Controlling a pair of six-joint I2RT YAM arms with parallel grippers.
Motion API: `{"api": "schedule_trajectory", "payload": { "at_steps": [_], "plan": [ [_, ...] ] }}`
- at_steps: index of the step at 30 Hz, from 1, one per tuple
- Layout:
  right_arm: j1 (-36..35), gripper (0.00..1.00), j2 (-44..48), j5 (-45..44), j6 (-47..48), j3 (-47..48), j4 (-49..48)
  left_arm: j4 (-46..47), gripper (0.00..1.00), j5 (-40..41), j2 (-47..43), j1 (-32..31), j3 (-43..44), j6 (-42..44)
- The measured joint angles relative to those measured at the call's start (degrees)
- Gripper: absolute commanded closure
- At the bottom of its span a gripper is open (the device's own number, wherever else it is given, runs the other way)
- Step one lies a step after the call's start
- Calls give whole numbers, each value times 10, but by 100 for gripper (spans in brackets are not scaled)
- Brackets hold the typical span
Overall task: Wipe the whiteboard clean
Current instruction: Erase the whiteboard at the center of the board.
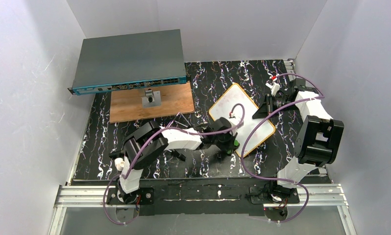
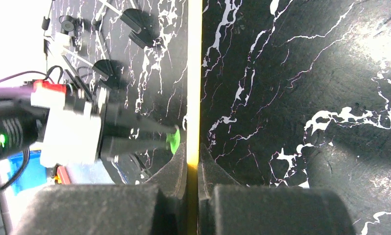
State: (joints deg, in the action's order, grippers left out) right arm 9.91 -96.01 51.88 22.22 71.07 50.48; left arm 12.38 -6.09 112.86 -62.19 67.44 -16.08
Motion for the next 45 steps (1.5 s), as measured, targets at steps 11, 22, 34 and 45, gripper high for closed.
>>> {"api": "schedule_trajectory", "payload": {
  "at_steps": [11,22,34,45],
  "plan": [
    [1,99,9,10,-32,-14,-22,-43,100,-19,0,76,13,22],
    [30,99,12,35,-86,-43,-68,-58,100,-31,-11,33,10,132],
    [56,99,12,63,-109,-49,-96,-63,100,-62,-13,34,11,177],
    [53,99,11,64,-110,-53,-101,-127,100,-106,7,27,59,200]
  ]
}}
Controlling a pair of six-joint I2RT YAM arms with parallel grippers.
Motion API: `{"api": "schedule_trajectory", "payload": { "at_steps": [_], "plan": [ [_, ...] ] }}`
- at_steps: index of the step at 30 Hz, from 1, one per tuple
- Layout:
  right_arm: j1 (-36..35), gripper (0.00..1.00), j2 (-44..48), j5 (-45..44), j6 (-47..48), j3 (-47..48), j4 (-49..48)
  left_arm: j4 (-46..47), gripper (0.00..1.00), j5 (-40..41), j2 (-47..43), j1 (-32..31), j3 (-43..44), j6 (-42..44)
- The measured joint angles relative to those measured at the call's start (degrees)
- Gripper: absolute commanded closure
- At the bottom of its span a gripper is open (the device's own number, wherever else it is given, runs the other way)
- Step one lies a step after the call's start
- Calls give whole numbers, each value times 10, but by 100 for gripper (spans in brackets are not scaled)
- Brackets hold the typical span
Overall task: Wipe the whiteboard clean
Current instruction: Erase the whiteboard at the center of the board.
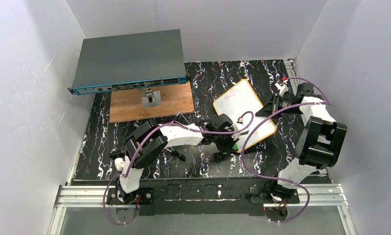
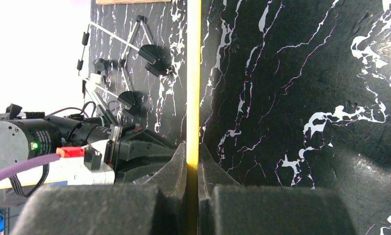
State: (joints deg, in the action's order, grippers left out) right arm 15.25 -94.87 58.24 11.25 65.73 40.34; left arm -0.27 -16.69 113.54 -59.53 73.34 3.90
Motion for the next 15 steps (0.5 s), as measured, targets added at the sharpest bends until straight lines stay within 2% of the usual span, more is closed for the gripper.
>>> {"api": "schedule_trajectory", "payload": {
  "at_steps": [6,15],
  "plan": [
    [0,99,0,0,1,0,-2,-13,100,14,5,1,8,-11],
    [0,99,0,0,-2,0,-12,-44,100,31,29,76,53,-31]
  ]
}}
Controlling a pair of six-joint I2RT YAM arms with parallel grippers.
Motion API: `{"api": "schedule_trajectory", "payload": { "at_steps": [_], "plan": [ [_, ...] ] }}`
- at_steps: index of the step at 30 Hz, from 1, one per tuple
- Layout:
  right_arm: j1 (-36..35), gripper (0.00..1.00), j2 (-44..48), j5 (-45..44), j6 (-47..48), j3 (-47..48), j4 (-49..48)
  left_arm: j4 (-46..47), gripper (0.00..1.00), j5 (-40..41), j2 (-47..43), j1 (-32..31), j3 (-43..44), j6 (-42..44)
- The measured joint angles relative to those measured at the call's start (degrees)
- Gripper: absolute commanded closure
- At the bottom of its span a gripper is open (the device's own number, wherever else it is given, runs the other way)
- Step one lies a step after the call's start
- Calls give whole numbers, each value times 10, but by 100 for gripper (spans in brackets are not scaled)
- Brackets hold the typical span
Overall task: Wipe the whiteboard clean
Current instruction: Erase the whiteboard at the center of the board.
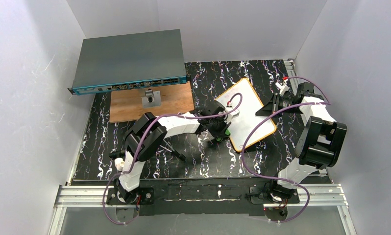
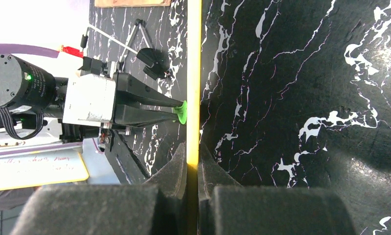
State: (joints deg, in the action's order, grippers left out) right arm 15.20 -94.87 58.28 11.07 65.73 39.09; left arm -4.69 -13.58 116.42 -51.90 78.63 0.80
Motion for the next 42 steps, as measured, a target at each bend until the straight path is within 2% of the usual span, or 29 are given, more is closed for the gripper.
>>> {"api": "schedule_trajectory", "payload": {
  "at_steps": [6,19,22,28,34,39,42],
  "plan": [
    [0,99,0,-3,0,0,0,-2,100,3,2,-14,2,5],
    [-1,99,0,-4,1,0,0,-21,100,27,15,-146,40,-13],
    [-3,99,0,3,-2,0,-5,-32,100,58,25,-146,55,-30],
    [-2,99,0,14,-4,0,-31,-67,100,67,45,-134,100,-50],
    [-2,99,0,20,-5,0,-27,-49,100,-5,38,-120,97,-36],
    [-3,99,0,17,-5,0,-1,13,100,-82,-31,-110,12,-25],
    [-5,99,0,16,-5,0,5,35,100,-91,-74,-107,-19,-27]
  ]
}}
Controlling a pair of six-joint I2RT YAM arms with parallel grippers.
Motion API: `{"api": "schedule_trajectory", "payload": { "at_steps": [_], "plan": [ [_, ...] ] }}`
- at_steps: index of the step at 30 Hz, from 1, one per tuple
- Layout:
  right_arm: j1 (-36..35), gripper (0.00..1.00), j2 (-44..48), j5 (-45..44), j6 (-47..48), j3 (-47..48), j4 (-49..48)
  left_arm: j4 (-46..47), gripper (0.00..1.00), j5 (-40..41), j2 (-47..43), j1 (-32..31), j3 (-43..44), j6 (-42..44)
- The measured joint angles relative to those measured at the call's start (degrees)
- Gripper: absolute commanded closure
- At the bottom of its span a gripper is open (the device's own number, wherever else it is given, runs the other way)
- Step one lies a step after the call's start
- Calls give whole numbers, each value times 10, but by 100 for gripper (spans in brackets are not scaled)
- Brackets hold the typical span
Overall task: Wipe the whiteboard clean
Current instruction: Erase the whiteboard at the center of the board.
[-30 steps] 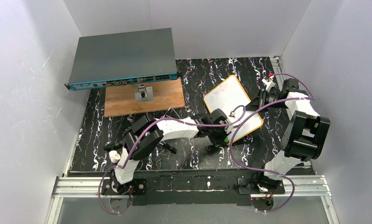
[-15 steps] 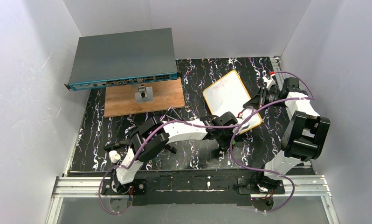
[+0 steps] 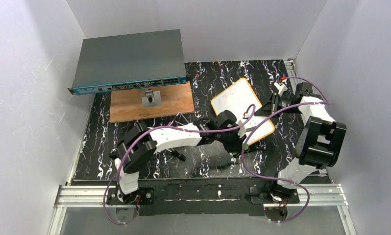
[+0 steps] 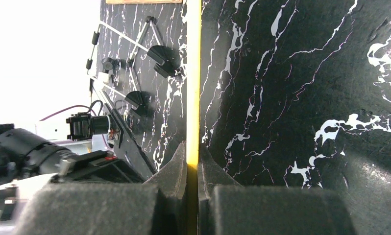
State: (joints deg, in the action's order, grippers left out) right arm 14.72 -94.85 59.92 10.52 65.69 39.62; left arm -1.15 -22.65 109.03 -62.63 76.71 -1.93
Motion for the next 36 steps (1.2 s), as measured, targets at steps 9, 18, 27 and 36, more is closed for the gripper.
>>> {"api": "schedule_trajectory", "payload": {
  "at_steps": [9,18,27,36],
  "plan": [
    [0,99,0,-3,1,0,7,-39,100,120,5,7,38,-3],
    [-1,99,0,-4,1,0,7,-78,100,171,32,6,12,0],
    [-1,99,0,-15,4,0,7,-79,100,180,50,-10,30,-1],
    [-1,99,0,-26,16,0,-4,-88,100,229,85,-24,73,-11]
  ]
}}
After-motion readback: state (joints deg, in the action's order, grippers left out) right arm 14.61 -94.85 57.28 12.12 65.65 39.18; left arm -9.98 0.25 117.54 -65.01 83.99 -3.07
